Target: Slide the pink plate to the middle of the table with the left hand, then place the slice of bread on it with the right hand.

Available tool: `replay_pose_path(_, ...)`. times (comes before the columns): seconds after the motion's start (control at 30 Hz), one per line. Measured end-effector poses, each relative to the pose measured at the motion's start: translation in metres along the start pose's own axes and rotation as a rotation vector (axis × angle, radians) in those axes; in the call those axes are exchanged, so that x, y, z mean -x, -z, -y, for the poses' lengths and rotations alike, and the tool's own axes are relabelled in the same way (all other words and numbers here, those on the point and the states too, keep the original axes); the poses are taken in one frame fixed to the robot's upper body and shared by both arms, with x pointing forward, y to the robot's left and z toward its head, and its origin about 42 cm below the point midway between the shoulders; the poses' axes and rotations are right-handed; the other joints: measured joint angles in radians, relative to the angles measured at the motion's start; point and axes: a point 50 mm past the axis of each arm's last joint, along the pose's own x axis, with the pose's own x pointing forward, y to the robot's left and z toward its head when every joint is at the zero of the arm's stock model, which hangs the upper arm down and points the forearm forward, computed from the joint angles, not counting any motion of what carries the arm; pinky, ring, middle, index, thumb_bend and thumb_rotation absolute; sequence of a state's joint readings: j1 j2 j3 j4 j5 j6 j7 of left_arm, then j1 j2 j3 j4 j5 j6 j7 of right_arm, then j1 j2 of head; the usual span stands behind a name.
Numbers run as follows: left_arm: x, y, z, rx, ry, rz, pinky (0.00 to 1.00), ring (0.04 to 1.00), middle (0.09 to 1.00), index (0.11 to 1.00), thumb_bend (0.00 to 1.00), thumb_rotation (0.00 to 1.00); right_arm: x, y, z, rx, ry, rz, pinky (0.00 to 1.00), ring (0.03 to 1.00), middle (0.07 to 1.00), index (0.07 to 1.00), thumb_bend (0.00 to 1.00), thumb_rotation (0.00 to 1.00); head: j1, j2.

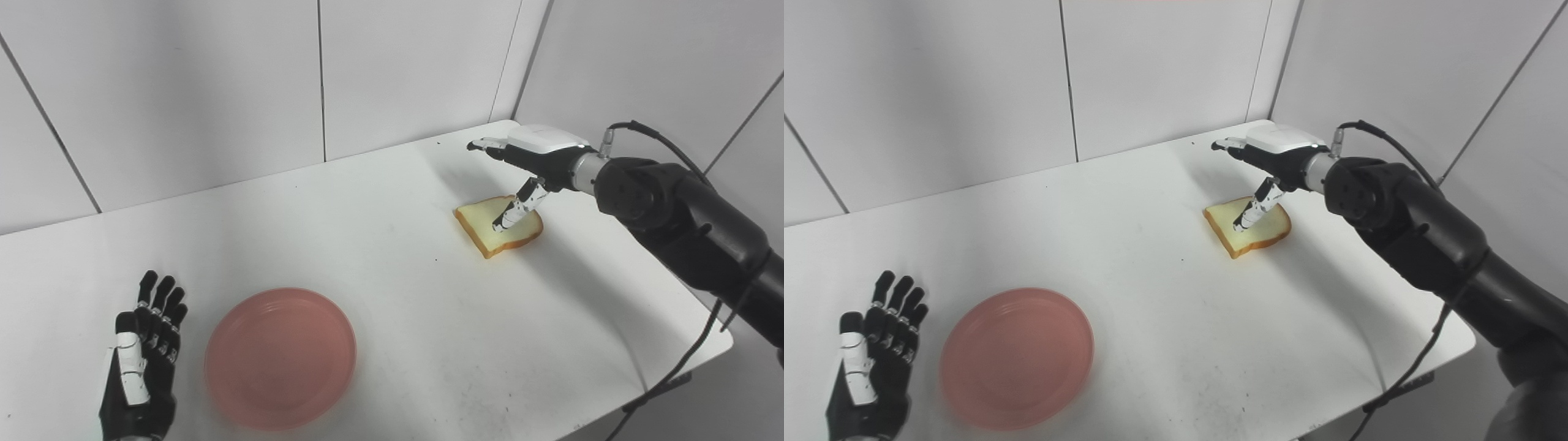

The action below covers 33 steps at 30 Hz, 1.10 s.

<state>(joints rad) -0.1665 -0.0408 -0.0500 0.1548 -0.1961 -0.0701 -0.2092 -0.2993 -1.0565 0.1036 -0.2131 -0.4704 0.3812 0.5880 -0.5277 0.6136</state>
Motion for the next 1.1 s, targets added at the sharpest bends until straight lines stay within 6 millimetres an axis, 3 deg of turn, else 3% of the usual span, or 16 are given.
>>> replay_pose_path(0.2, 0.000, -0.001, -0.001, -0.002, -0.004, 0.001, 1.00, 0.972, 0.967, 0.961, 0.71, 1.00, -0.010, 0.005, -0.010, 0.113, -0.032, 0.003, 0.97, 0.982, 0.979, 0.994, 1.00, 0.32, -0.008, -0.005)
replay_pose_path(0.43, 0.000, 0.000, -0.002, -0.014, -0.002, 0.001, 1.00, 0.976, 0.971, 0.962, 0.70, 1.00, -0.020, 0.006, -0.003, 0.275, -0.036, 0.031, 0.99, 0.999, 0.992, 1.000, 1.00, 0.35, -0.006, -0.006)
replay_pose_path(1.1, 0.005, -0.001, 0.001, -0.013, -0.005, 0.006, 0.99, 0.979, 0.977, 0.972, 0.70, 0.99, -0.046, 0.020, -0.032, 0.329, -0.200, 0.003, 1.00, 1.000, 1.000, 1.000, 1.00, 0.35, 0.009, 0.003)
